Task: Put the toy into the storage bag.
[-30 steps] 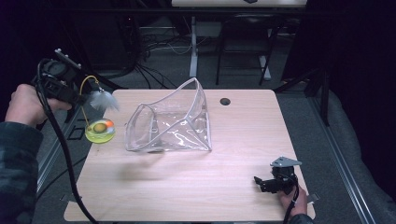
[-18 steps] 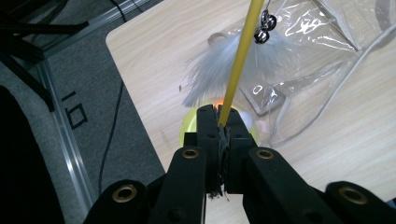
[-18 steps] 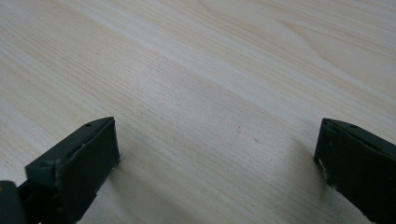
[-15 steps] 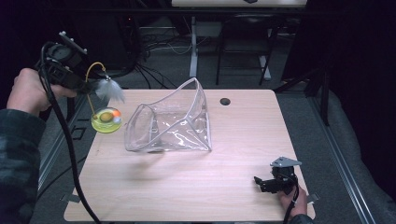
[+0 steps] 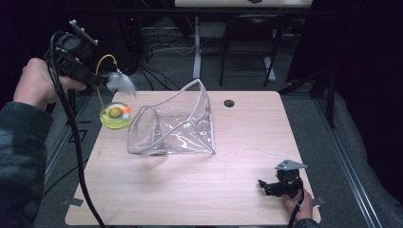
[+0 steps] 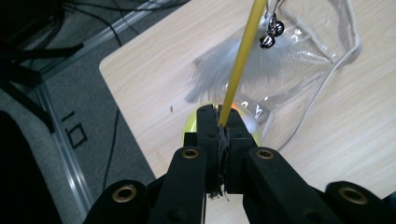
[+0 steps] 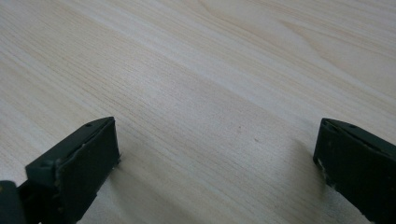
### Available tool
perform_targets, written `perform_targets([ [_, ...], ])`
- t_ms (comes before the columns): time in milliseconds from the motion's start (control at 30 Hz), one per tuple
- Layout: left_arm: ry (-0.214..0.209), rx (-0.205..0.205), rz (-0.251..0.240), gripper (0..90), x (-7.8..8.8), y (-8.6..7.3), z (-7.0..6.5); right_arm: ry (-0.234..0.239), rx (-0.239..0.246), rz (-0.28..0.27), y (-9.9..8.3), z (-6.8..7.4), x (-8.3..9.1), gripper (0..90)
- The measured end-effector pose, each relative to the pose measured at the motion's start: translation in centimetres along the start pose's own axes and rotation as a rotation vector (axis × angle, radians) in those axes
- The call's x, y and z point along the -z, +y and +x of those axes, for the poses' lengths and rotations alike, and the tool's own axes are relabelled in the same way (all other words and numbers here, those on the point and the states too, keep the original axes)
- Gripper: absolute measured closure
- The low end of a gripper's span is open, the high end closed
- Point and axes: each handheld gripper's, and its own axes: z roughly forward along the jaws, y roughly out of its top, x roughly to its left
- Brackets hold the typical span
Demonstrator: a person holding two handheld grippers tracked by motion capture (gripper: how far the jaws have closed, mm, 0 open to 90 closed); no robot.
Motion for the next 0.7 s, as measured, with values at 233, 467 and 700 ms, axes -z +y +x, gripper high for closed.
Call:
perform_targets([
  [233, -0.025, -0.018, -0.021, 88.3, -0.3, 1.1, -0.9, 0.0, -0.003, -0.004, 0.0, 0.0, 0.0, 0.0],
  [467, -0.056, -0.038, -0.007, 88.3, -2.3, 2.3, -1.6, 0.001, 0.001, 0.001, 0.0, 0.0, 0.0, 0.0],
  [700, -0.073, -0.051, 0.001, 88.3, -3.9, 3.6, -2.2, 0.002, -0.002, -0.003, 0.0, 0.0, 0.0, 0.0],
])
